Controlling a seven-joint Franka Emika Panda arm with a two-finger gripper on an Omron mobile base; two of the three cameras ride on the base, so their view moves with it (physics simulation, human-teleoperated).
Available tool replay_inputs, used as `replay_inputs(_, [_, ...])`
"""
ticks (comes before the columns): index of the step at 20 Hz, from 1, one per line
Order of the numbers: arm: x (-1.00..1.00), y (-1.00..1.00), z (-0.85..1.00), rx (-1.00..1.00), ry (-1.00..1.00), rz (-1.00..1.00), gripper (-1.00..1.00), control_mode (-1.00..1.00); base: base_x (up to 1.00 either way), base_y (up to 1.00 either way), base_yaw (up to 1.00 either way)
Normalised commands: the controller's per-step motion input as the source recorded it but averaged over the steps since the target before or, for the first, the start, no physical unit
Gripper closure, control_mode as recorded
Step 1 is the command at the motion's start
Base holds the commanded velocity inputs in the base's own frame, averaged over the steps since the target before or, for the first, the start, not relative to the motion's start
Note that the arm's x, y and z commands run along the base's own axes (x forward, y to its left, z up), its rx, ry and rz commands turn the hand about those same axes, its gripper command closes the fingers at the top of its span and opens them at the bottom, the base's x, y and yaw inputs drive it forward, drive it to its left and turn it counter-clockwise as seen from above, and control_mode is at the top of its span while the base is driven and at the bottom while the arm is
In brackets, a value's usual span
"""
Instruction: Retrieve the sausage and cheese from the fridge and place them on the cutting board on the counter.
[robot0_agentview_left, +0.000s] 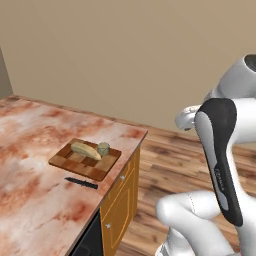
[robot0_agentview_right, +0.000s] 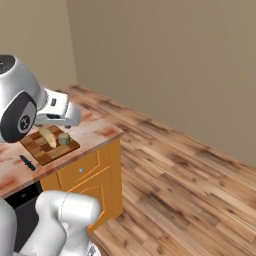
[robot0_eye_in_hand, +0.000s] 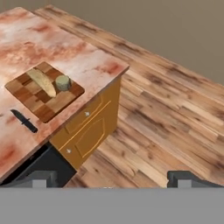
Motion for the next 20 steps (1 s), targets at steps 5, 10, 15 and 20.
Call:
replay_inputs(5, [-0.31,-0.01,0.00,0.01,-0.07,-0.05,-1.00,1.00,-0.11,0.00,-0.02])
replay_inputs(10, [0.00,0.00,0.00,0.00,0.00,0.00,-1.00,1.00,-0.62,-0.06,0.00])
replay_inputs(15, [0.00,0.00,0.00,0.00,0.00,0.00,-1.00,1.00,-1.00,-0.08,0.33])
replay_inputs(20, [0.00,0.00,0.00,0.00,0.00,0.00,-1.00,1.00,-0.62,0.27,0.87])
